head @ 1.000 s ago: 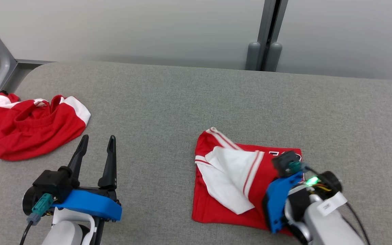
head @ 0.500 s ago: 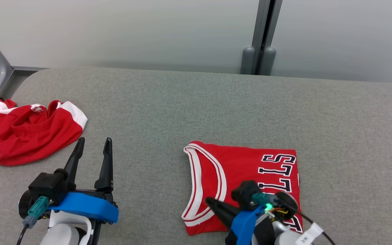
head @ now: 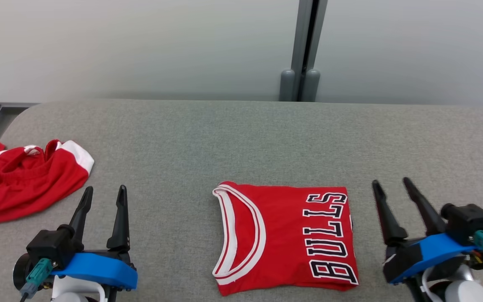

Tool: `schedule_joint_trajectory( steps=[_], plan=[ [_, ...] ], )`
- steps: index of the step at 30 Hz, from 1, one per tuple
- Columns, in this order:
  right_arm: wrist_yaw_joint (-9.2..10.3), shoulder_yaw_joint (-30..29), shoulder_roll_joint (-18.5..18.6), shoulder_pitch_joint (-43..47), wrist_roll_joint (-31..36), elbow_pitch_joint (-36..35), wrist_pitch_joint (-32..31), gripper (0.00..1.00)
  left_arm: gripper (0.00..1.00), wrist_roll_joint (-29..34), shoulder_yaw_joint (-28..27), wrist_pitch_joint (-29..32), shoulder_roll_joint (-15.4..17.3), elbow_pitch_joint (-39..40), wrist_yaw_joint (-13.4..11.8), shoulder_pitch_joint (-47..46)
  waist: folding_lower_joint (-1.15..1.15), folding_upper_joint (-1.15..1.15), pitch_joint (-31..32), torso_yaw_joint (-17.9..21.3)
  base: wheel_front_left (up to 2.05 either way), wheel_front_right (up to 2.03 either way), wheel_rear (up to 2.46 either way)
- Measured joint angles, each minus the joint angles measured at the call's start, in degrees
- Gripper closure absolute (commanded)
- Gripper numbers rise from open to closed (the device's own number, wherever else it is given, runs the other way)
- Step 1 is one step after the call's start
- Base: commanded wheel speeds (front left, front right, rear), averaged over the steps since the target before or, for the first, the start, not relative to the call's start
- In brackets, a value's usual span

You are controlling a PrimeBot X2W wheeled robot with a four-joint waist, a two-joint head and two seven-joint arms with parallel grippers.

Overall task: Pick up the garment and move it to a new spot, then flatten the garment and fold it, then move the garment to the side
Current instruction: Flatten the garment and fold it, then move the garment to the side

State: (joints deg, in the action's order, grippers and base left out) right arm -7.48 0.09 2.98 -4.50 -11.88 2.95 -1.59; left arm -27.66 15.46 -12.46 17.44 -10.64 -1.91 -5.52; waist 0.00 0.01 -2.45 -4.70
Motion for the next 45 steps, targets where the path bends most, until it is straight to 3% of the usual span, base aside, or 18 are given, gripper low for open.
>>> schedule_joint_trajectory(
  steps=[5,12,45],
  plan=[
    [0.0,-4.46,-0.11,0.35,4.71,-1.36,1.05,0.0,0.0,-0.15,-0.23,-0.29,0.19,0.24,-0.57,1.33,0.0,0.0,0.77,1.55,0.0,0.0,0.0],
    [0.0,-6.99,-0.09,2.08,5.27,2.44,2.22,0.0,0.0,0.01,0.36,-1.25,-0.66,-0.96,-0.77,3.47,0.0,0.0,2.62,2.65,0.0,0.0,0.0],
    [0.0,-3.05,0.64,2.58,2.65,6.16,-2.33,0.0,0.0,-0.99,1.1,-0.65,-0.04,-3.86,-1.14,4.09,0.0,0.0,4.67,3.55,0.0,0.0,0.0]
  ],
)
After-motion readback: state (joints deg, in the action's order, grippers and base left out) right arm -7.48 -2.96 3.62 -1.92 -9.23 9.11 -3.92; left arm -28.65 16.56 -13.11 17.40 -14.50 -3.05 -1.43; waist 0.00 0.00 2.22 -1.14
